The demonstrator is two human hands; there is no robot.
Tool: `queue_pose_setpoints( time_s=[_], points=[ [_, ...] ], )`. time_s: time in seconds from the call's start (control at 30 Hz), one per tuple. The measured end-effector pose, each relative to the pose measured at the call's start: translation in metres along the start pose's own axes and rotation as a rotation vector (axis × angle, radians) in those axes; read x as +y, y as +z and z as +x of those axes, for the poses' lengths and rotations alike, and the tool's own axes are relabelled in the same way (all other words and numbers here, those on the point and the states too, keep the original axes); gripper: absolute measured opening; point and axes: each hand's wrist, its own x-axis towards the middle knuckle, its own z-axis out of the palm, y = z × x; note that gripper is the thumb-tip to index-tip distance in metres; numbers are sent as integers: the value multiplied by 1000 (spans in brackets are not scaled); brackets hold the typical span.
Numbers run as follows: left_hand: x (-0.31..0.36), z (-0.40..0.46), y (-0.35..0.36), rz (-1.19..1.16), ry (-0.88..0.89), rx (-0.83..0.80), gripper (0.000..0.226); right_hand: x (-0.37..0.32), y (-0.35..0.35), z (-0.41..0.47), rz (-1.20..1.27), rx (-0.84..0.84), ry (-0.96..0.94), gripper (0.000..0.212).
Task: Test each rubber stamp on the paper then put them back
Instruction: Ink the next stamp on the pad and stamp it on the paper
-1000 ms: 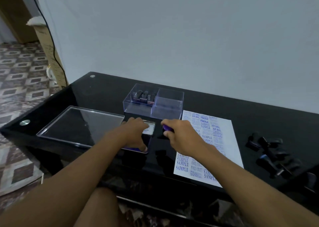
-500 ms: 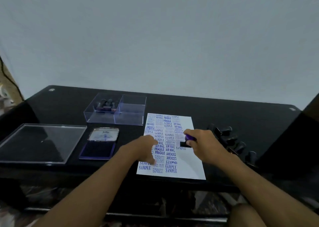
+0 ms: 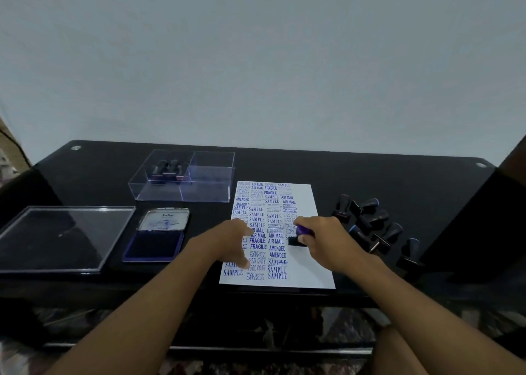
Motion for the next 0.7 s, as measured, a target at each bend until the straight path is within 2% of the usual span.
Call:
queue_pose_setpoints(
  time_s=[0.7],
  points=[
    [0,3,2,15,22,5,90,0,9,6,-1,-59,-11,6]
  ],
)
